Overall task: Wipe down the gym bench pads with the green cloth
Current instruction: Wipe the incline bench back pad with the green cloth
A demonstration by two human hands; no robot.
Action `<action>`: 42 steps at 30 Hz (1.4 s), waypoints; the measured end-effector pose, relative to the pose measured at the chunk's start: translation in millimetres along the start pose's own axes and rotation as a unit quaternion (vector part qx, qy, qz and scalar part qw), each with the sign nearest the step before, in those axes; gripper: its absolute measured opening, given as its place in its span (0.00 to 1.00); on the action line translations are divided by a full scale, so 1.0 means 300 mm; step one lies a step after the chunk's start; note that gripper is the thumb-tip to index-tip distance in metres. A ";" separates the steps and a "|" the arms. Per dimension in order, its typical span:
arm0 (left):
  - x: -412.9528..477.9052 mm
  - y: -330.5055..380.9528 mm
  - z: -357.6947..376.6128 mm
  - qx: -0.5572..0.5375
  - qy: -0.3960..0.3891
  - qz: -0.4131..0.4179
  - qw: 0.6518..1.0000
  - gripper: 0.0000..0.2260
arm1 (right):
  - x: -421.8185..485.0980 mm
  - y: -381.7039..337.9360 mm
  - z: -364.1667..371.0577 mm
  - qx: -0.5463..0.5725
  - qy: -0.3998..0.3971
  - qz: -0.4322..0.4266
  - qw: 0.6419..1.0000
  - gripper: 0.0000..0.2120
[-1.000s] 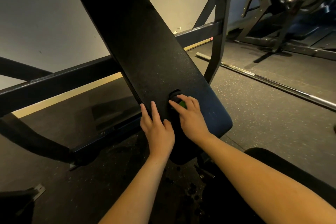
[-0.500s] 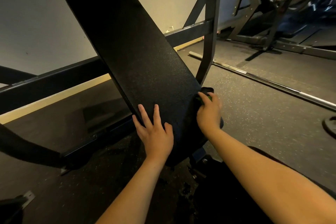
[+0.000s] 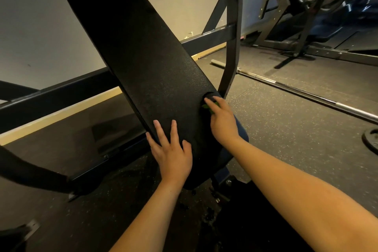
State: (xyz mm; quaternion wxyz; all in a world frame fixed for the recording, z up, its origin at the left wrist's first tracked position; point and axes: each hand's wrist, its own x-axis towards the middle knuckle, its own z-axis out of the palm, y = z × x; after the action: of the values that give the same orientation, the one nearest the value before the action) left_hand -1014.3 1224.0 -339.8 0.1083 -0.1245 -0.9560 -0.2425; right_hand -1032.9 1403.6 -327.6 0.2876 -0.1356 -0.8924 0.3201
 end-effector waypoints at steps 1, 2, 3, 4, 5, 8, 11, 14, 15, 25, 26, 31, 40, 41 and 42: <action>0.000 0.002 -0.001 0.002 0.002 -0.002 1.000 0.31 | 0.013 -0.017 0.002 0.028 0.014 0.042 0.999 0.27; 0.000 0.004 0.000 0.006 0.005 -0.003 1.000 0.31 | 0.021 -0.042 0.010 0.050 0.023 0.073 0.996 0.27; 0.000 0.005 0.000 0.011 0.007 -0.004 1.000 0.31 | 0.021 -0.070 0.022 0.062 0.026 0.088 0.994 0.26; 0.000 0.003 0.001 0.015 0.007 -0.004 1.000 0.31 | 0.014 -0.096 0.035 0.067 0.024 0.082 0.994 0.26; 0.001 0.001 0.001 0.017 0.004 -0.003 1.000 0.31 | 0.001 -0.122 0.045 0.069 0.015 0.053 0.996 0.26; 0.004 -0.005 -0.008 0.019 -0.016 0.005 1.000 0.32 | -0.056 -0.177 0.064 0.068 -0.061 -0.077 0.993 0.25; 0.007 -0.006 -0.025 0.008 -0.039 0.010 0.999 0.32 | -0.088 -0.162 0.053 0.031 -0.097 -0.129 0.986 0.26; 0.000 -0.007 -0.040 -0.012 -0.056 0.015 0.998 0.31 | -0.093 -0.091 0.027 -0.006 -0.072 -0.109 0.991 0.28; -0.005 -0.004 -0.042 -0.013 -0.060 0.015 0.998 0.31 | -0.093 -0.059 0.014 -0.006 -0.058 -0.083 0.995 0.29; -0.018 0.010 -0.031 0.026 -0.071 0.004 0.997 0.30 | -0.157 0.104 -0.010 0.082 0.055 0.209 0.973 0.27; -0.019 0.010 -0.032 0.026 -0.072 0.005 0.997 0.30 | -0.173 0.077 -0.005 0.079 0.053 0.191 0.977 0.27; -0.019 -0.001 -0.039 0.012 -0.072 0.017 0.997 0.30 | -0.232 -0.053 0.023 0.055 -0.024 -0.002 0.998 0.27; -0.070 0.021 -0.020 0.029 -0.089 0.011 0.996 0.30 | -0.224 0.090 -0.040 0.089 0.027 0.157 0.983 0.27; -0.072 0.021 -0.019 0.028 -0.090 0.011 0.996 0.30 | -0.227 0.106 -0.052 0.109 0.038 0.199 0.973 0.27; -0.074 0.019 -0.014 0.029 -0.090 0.013 0.995 0.30 | -0.228 0.117 -0.060 0.131 0.047 0.235 0.962 0.27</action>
State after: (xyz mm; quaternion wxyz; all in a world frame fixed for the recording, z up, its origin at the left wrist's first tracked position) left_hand -990.9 1222.7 -339.6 0.0287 -0.1552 -0.9667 -0.2015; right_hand -965.4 1409.9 -368.2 0.2608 -0.3176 -0.7713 0.4861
